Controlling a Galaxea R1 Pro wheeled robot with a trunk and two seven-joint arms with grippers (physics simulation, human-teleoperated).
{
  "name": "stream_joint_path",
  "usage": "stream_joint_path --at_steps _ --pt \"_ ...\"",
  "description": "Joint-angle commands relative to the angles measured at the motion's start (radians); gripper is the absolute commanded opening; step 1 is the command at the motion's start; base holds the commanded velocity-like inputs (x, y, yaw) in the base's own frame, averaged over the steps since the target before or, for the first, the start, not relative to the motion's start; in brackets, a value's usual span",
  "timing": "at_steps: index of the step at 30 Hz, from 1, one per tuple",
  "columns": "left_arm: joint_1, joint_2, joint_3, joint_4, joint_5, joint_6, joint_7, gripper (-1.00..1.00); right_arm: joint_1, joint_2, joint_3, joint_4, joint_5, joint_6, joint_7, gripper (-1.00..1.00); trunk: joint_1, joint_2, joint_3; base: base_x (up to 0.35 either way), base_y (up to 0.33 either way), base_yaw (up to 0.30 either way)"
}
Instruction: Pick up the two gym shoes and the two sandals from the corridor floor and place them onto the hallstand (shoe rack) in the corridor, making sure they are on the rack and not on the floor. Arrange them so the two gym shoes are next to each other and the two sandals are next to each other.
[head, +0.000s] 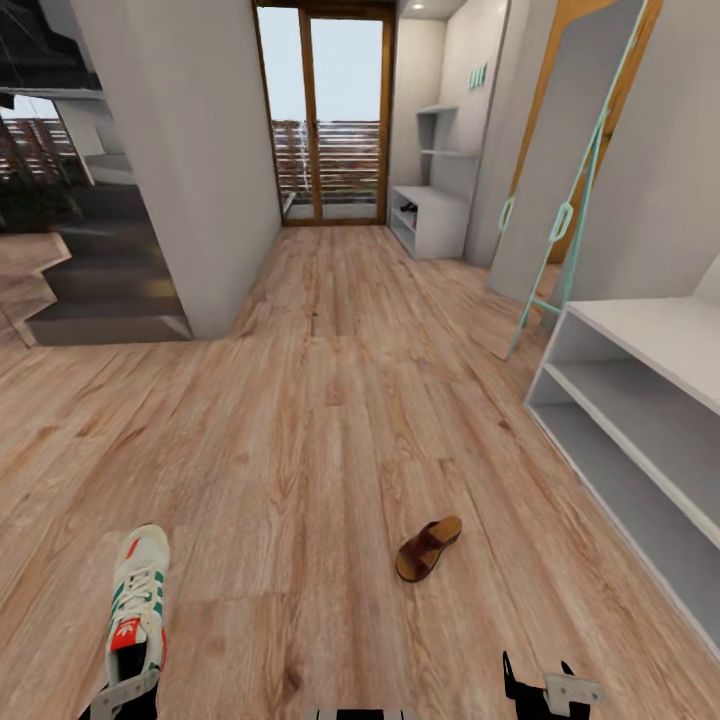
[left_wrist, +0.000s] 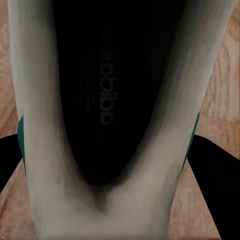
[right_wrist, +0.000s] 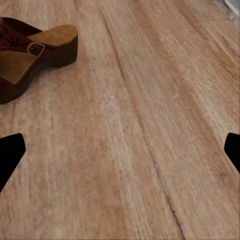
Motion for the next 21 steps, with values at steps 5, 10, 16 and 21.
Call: stream_joint_path --at_steps 5,10,16,21 --pt "-0.001 -0.001 -0.002 -0.002 0.003 -0.005 -0.018 -1.0 0.0 0.0 -0.001 0.0 -0.004 -0.003 0.003 1.0 0.0 0.0 -0.003 0.0 0.0 0.274" --pt "-0.001 -0.001 -0.002 -0.002 0.0 -0.007 -0.023 -1.0 -0.001 0.0 -0.001 0.0 -0.004 -0.003 0.003 1.0 0.0 0.0 -0.005 0.0 0.0 0.274" --pt "-0.001 -0.001 -0.002 -0.002 -0.002 -0.008 -0.024 -1.0 0.0 0.0 -0.001 0.0 -0.004 -0.003 0.003 1.0 0.0 0.0 -0.008 0.0 -0.004 0.274" --pt "-0.001 -0.001 -0.002 -0.003 -0.003 -0.008 -0.024 -1.0 0.0 0.0 -0.001 -0.001 -0.004 -0.003 0.003 1.0 0.0 0.0 -0.01 0.0 -0.168 0.274"
